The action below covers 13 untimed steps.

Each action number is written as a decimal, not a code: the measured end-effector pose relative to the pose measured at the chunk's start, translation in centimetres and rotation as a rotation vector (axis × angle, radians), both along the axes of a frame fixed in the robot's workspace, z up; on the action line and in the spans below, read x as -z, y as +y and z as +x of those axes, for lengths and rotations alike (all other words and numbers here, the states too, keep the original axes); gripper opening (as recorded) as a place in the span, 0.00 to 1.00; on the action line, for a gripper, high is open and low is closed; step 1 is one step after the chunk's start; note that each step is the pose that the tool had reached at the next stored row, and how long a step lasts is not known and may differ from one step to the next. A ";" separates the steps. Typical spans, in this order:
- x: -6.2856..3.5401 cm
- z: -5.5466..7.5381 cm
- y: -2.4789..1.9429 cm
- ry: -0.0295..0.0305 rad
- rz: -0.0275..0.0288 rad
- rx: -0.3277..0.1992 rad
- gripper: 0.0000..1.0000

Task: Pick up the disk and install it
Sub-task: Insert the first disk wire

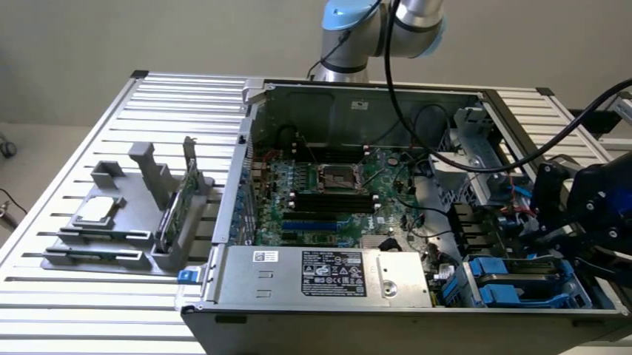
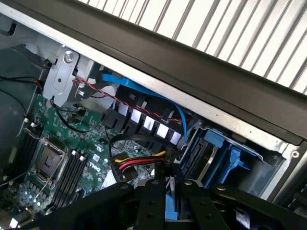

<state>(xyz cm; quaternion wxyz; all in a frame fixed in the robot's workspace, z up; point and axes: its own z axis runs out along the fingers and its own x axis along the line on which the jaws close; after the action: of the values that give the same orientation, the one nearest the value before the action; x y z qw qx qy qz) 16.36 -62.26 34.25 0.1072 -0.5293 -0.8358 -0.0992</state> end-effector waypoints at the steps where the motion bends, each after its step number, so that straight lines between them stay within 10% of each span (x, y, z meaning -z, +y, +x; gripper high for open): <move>1: 0.00 0.0 -0.01 0.0030 -0.0042 0.007 0.18; 13: -0.07 0.1 -0.08 0.0310 -0.0414 0.104 0.18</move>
<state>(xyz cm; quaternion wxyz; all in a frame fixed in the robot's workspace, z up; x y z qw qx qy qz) 16.43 -62.34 34.32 0.1039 -0.5755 -0.8073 -0.0791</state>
